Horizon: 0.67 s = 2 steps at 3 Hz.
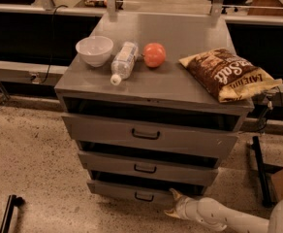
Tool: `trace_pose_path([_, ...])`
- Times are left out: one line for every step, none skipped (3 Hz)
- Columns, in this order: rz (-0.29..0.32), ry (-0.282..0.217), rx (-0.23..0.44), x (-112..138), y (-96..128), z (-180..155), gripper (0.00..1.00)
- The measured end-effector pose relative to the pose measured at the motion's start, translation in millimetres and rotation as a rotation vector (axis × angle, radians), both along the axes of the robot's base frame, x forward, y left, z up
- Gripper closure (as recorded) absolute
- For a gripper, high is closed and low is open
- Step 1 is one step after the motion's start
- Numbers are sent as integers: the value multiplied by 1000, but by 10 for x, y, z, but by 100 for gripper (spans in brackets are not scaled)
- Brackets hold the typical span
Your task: Open bottom drawer
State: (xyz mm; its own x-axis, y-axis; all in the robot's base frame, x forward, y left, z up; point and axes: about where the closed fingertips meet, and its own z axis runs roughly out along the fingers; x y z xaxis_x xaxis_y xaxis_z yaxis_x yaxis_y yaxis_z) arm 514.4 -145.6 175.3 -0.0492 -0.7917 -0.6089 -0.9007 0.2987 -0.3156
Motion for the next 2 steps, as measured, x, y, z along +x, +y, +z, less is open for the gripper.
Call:
trace_pose_path([11,2,6,-40,23,21,44])
trace_pose_path([11,3,6,-40,24,23,25])
